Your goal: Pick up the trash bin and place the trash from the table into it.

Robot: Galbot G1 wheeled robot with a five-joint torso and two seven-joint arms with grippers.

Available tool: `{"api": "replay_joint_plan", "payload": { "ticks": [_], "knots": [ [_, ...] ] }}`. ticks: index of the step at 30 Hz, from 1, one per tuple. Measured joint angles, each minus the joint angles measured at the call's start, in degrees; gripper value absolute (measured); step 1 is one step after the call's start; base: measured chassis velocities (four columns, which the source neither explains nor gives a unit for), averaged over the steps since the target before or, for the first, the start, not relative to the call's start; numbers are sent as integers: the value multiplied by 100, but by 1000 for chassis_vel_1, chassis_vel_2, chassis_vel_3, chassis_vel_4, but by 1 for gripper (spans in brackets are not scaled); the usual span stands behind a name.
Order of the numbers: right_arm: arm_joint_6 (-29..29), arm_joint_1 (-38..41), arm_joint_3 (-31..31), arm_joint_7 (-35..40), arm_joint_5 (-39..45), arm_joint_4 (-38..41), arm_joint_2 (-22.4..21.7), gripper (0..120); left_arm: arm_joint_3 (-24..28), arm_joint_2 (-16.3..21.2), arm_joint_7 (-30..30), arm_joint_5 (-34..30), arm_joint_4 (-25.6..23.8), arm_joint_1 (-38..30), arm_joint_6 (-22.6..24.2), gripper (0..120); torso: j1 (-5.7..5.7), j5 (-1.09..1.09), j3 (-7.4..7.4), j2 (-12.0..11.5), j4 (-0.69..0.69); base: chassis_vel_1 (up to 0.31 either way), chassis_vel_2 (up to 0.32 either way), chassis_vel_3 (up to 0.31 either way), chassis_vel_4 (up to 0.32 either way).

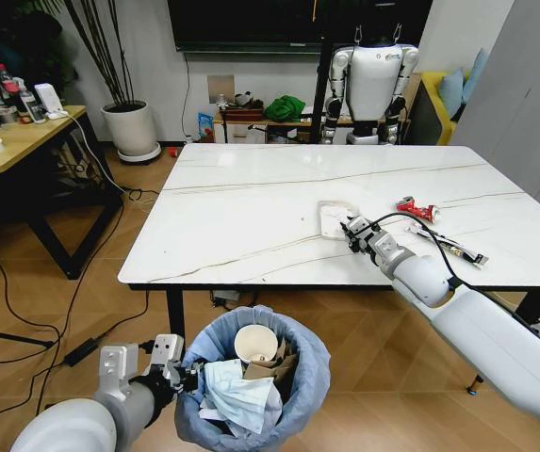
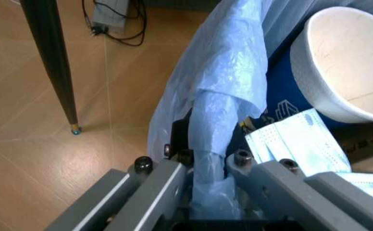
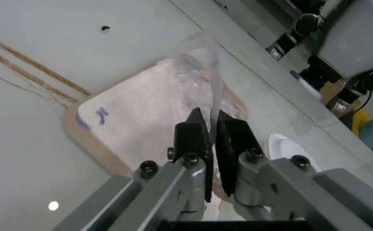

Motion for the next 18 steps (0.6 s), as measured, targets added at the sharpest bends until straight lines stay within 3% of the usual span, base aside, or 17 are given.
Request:
{"api": "replay_joint_plan", "payload": {
  "ticks": [14, 18],
  "knots": [
    [-32, -55, 184, 223, 509, 399, -60, 0, -39, 23, 4, 3, 0, 28, 0, 0, 0, 0, 0, 0, 0, 0, 0, 0, 0],
    [-184, -47, 353, 305, 1297, 896, -191, 0, -50, 15, -27, 5, 0, 49, 0, 0, 0, 0, 0, 0, 0, 0, 0, 0, 0]
  ]
}}
